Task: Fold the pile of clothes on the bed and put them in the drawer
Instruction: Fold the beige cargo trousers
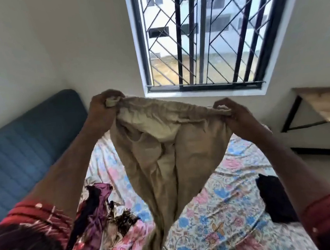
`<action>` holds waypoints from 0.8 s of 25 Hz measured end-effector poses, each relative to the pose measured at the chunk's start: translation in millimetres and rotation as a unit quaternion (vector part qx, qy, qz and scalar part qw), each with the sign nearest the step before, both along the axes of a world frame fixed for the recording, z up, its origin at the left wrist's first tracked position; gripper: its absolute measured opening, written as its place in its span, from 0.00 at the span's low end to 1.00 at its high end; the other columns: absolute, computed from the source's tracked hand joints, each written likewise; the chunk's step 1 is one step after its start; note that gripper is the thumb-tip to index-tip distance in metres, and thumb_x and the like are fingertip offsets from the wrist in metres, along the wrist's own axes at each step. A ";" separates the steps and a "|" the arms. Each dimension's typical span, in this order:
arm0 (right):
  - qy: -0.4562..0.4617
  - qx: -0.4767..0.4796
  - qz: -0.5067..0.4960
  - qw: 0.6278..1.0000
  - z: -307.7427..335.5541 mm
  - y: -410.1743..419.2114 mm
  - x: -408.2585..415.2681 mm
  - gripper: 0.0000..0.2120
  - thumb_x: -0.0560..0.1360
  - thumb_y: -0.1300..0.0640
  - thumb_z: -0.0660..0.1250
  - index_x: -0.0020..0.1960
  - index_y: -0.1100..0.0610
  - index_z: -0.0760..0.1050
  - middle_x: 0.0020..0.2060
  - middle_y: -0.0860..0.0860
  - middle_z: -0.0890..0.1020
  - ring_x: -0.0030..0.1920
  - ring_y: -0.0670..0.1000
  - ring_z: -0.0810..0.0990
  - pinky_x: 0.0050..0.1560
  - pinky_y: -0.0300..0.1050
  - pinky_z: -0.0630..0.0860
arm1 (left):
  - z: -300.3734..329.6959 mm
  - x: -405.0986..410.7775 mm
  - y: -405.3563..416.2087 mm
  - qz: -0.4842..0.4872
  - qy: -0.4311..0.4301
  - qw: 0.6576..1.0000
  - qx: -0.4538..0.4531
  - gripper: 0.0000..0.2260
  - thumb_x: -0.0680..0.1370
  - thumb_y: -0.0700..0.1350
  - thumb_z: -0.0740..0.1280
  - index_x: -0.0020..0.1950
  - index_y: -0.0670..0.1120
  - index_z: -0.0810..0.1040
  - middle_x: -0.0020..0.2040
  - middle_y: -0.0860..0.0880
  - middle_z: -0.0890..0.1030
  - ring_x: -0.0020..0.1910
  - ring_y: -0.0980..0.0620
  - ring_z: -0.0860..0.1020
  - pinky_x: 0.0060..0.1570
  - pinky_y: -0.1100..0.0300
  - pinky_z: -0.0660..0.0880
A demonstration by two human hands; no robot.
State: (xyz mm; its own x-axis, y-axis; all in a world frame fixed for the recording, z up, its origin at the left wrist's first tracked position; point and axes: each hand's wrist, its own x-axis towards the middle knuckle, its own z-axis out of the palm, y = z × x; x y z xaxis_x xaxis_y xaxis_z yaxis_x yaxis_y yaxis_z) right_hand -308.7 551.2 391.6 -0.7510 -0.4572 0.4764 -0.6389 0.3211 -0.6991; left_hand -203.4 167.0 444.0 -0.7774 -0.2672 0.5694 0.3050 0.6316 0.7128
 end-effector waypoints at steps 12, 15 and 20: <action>0.126 0.175 -0.080 0.973 -39.0 53.9 17.1 0.13 0.70 0.66 0.68 0.52 0.59 0.86 0.38 0.52 0.86 0.41 0.51 0.83 0.40 0.39 0.69 | -87.7 23.7 -1.4 -0.068 -0.180 0.957 -0.219 0.16 0.76 0.36 0.70 0.47 0.60 0.79 0.37 0.42 0.82 0.34 0.47 0.75 0.40 0.57 0.73; 0.080 0.284 -0.067 0.953 -49.0 53.6 11.6 0.09 0.74 0.64 0.71 0.52 0.58 0.86 0.40 0.55 0.86 0.45 0.58 0.84 0.42 0.47 0.71 | -101.7 33.5 -7.4 -0.102 -0.252 0.924 -0.267 0.08 0.77 0.37 0.73 0.52 0.49 0.85 0.39 0.46 0.83 0.37 0.48 0.77 0.43 0.57 0.74; 0.140 0.230 -0.212 0.939 -14.8 36.6 1.5 0.18 0.75 0.48 0.63 0.60 0.48 0.83 0.47 0.60 0.86 0.48 0.66 0.84 0.49 0.60 0.80 | -57.5 23.7 -23.2 -0.050 -0.135 0.948 -0.285 0.07 0.78 0.42 0.70 0.51 0.41 0.85 0.38 0.49 0.80 0.37 0.47 0.78 0.42 0.55 0.72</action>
